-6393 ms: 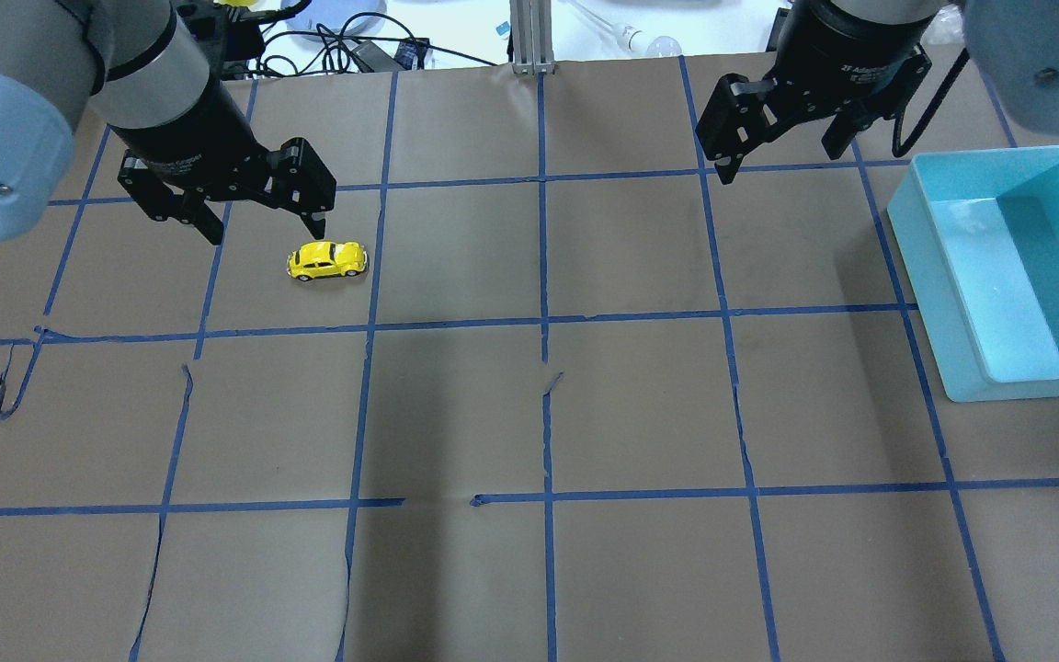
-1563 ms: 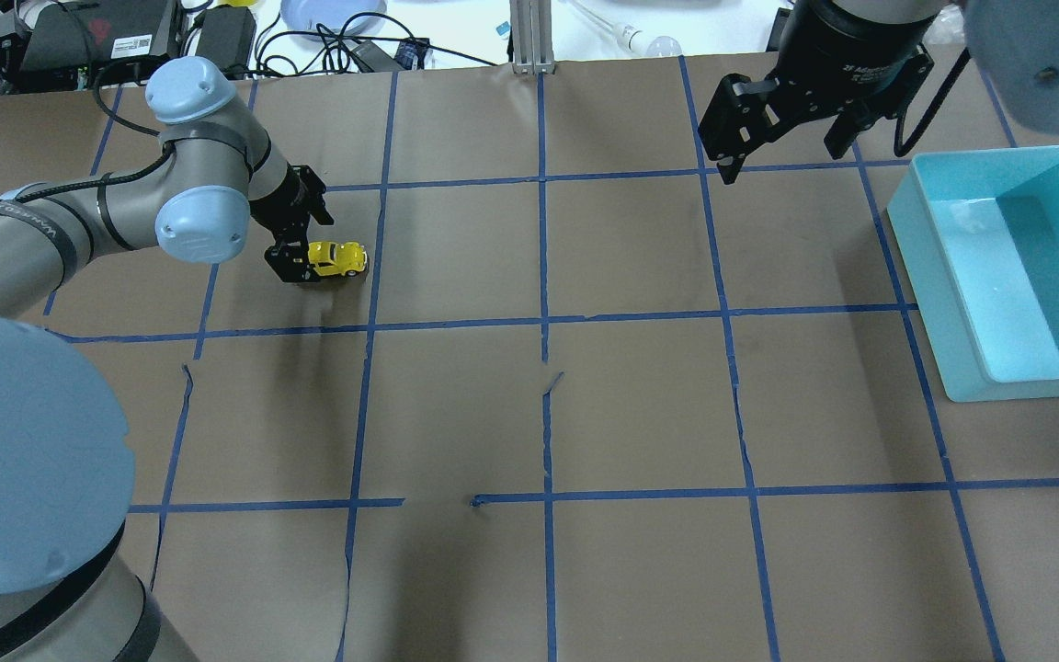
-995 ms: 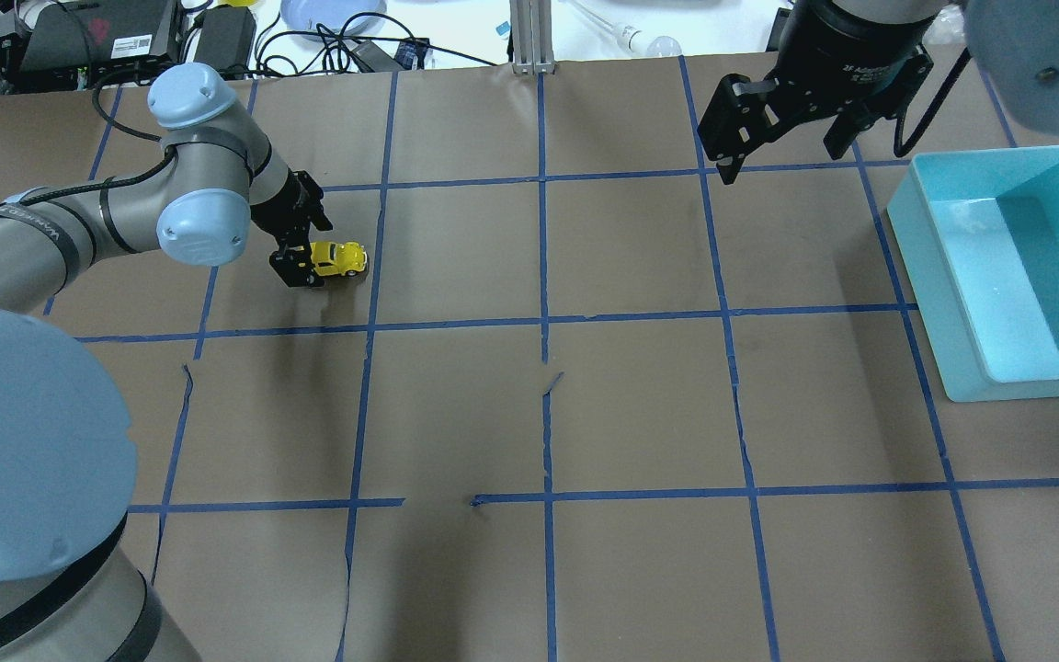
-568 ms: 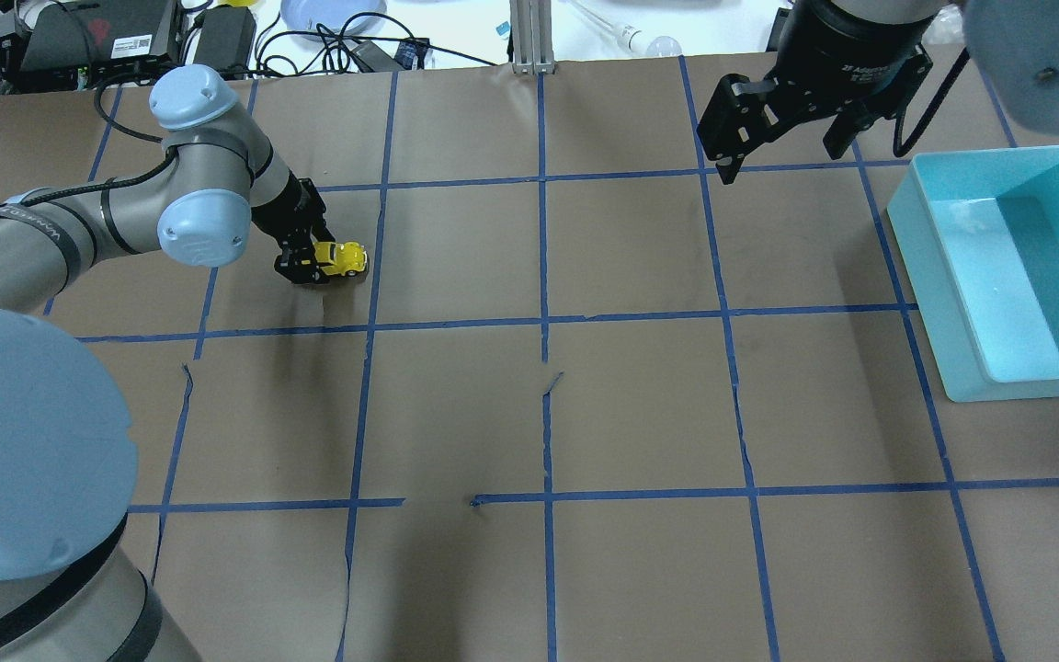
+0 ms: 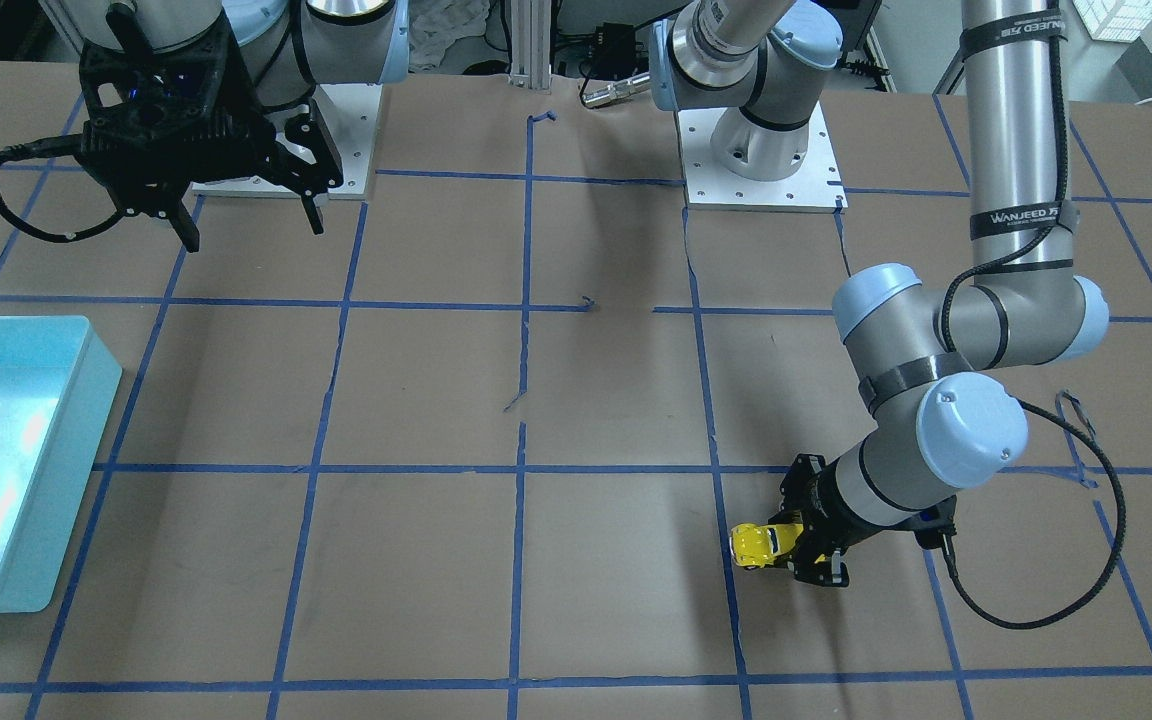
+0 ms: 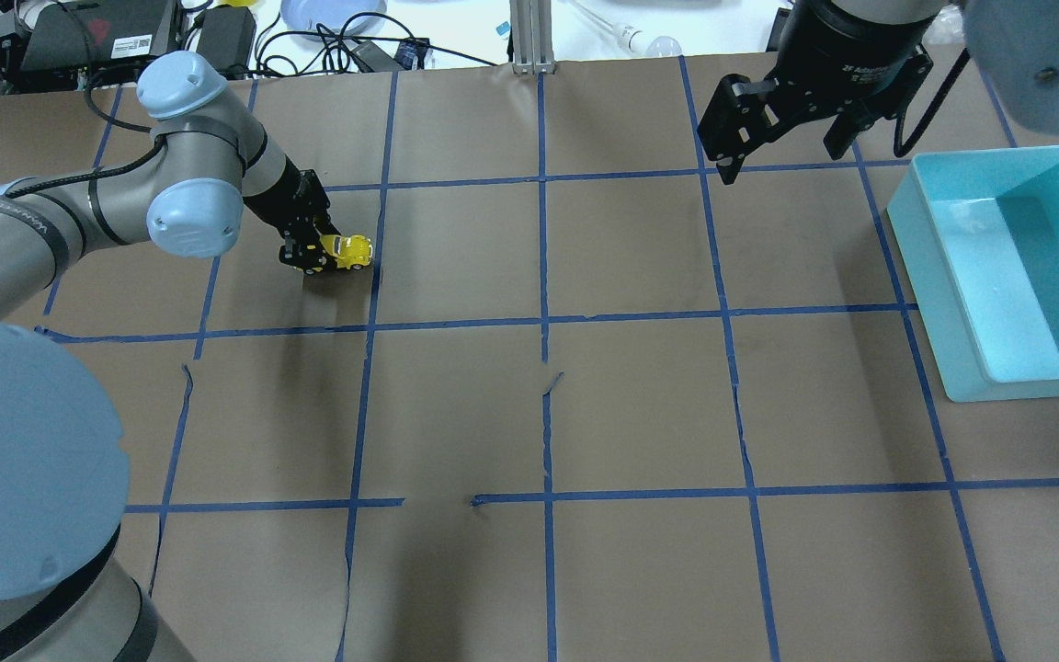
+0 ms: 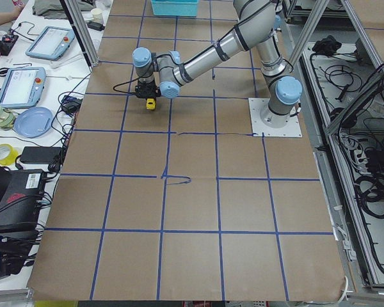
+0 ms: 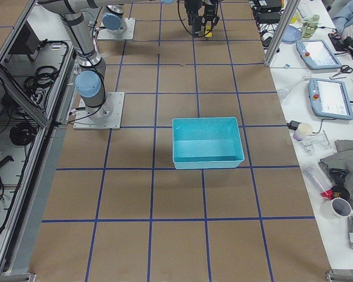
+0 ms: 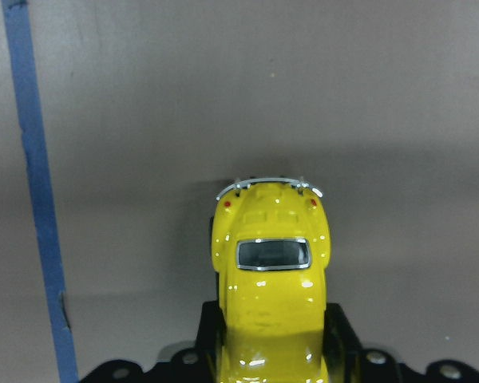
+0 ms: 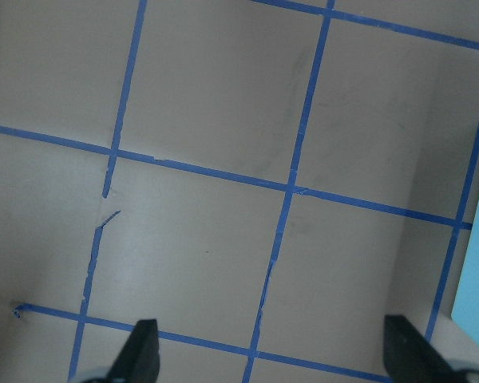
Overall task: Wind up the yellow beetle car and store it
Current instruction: 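Drag the held car backward along the table with the left gripper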
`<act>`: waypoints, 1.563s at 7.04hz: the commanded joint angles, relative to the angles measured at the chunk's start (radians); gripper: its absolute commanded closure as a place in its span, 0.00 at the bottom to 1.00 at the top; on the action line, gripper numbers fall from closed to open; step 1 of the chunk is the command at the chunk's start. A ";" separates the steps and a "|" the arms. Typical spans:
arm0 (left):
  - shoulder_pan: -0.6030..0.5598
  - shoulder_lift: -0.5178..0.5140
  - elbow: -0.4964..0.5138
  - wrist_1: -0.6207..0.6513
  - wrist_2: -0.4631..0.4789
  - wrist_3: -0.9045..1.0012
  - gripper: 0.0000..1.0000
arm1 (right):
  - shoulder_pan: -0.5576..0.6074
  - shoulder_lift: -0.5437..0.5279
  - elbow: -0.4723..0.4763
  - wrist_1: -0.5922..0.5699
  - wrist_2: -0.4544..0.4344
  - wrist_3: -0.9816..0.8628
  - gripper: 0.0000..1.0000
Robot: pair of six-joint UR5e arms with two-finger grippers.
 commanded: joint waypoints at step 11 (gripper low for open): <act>0.005 -0.042 0.012 -0.026 -0.091 0.019 1.00 | -0.001 0.000 0.000 -0.001 0.000 -0.001 0.00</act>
